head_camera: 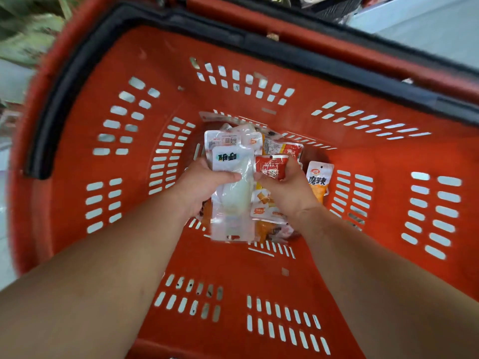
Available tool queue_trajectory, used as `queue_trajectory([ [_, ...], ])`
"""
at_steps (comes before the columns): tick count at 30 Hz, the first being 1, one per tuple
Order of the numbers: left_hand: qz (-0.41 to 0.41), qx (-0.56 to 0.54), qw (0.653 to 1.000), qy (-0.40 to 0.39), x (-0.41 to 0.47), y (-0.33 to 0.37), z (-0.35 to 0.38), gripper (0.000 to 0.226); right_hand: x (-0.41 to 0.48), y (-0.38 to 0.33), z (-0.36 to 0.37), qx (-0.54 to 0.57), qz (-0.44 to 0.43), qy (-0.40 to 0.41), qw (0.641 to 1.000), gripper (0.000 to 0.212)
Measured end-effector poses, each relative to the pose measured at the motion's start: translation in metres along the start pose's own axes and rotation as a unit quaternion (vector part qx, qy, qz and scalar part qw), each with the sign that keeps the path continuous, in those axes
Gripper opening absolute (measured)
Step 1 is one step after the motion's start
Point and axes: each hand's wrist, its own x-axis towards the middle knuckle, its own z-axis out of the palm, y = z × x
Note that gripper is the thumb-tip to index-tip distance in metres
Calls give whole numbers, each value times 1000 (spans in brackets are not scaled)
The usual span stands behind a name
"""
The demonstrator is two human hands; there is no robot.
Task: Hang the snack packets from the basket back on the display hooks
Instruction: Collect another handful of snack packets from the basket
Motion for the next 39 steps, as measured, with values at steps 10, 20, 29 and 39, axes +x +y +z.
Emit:
queue_trajectory([
  [10,29,-108,992,-52,-128,49,16,40,-111,-95,-48,33,3,-60,998,38],
  [20,90,-188,978,-13,-311,121,32,46,-260,-213,-74,104,-2,-112,988,37],
  [29,135,-273,953,-8,-515,200,47,56,-413,-322,-121,63,-70,-175,980,30],
  [39,203,-407,889,48,-679,222,54,57,-548,-418,-124,-66,-225,-230,945,26],
])
